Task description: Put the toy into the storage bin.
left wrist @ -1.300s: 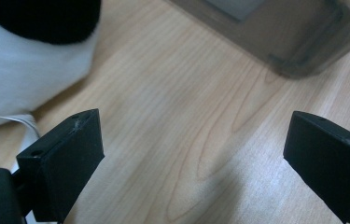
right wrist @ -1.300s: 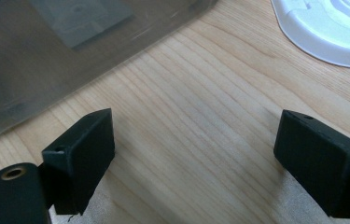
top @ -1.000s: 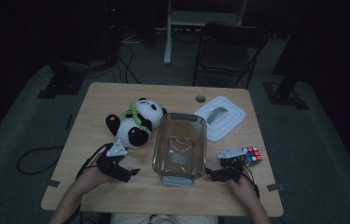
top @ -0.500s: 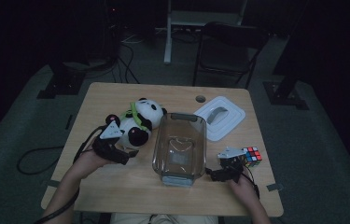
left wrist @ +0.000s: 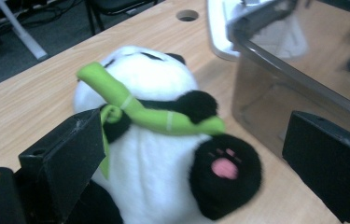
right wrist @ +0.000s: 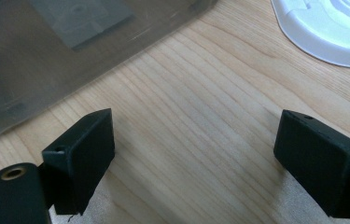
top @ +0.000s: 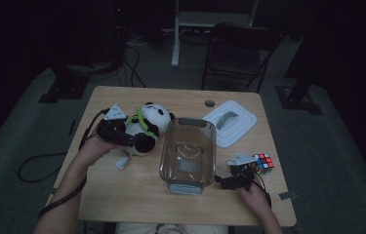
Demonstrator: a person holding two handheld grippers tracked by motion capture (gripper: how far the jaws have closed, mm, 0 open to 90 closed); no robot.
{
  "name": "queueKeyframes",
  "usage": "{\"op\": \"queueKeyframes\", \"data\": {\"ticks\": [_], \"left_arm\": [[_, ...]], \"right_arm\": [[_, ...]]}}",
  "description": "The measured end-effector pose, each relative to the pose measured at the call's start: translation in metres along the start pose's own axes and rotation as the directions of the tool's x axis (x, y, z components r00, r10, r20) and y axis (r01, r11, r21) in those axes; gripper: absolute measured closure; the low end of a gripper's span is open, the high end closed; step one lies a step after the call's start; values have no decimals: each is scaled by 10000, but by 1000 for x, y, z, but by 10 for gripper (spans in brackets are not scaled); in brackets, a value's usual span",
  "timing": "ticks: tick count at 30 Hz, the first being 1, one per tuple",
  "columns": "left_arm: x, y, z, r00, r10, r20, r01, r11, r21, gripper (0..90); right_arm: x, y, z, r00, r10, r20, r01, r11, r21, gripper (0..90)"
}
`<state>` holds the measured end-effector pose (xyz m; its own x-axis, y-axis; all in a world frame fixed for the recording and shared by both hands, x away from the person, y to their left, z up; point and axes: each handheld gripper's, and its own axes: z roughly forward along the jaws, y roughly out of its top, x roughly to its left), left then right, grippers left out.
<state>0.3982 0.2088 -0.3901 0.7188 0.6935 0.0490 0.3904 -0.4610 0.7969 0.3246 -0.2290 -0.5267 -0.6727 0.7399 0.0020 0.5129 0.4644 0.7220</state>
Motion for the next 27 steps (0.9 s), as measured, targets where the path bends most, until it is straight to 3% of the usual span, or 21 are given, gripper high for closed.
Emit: {"op": "queueKeyframes", "data": {"ticks": [4, 9, 12, 16, 20, 24, 27], "left_arm": [[11, 4, 12, 9992, -307, -260, 306, 9995, -39, 62], [20, 10, 27, 9974, -659, -277, 661, 9978, 84, 86], [26, 15, 39, 9953, -910, -333, 922, 9950, 374, 87], [29, 17, 50, 9934, -935, -670, 983, 9925, 732, 120], [33, 12, 63, 9899, -1054, -944, 1191, 9811, 1526, 138], [35, 9, 65, 9869, -1396, -813, 1506, 9771, 1502, 146], [38, 8, 67, 9835, -1654, -728, 1756, 9698, 1693, 146]], "right_arm": [[0, 0, 0, 10000, -2, 1, 2, 10000, 0, 118], [0, 0, 0, 10000, 0, 1, 0, 10000, 0, 118], [0, 0, 0, 10000, 1, 2, -1, 10000, 1, 118], [0, 0, 0, 10000, -1, 0, 1, 10000, -1, 118], [0, 0, 0, 10000, 2, -1, -2, 10000, 0, 118], [0, 0, 0, 10000, 8, -2, -8, 10000, -1, 118], [0, 0, 0, 10000, 6, -2, -6, 10000, 1, 118]]}}
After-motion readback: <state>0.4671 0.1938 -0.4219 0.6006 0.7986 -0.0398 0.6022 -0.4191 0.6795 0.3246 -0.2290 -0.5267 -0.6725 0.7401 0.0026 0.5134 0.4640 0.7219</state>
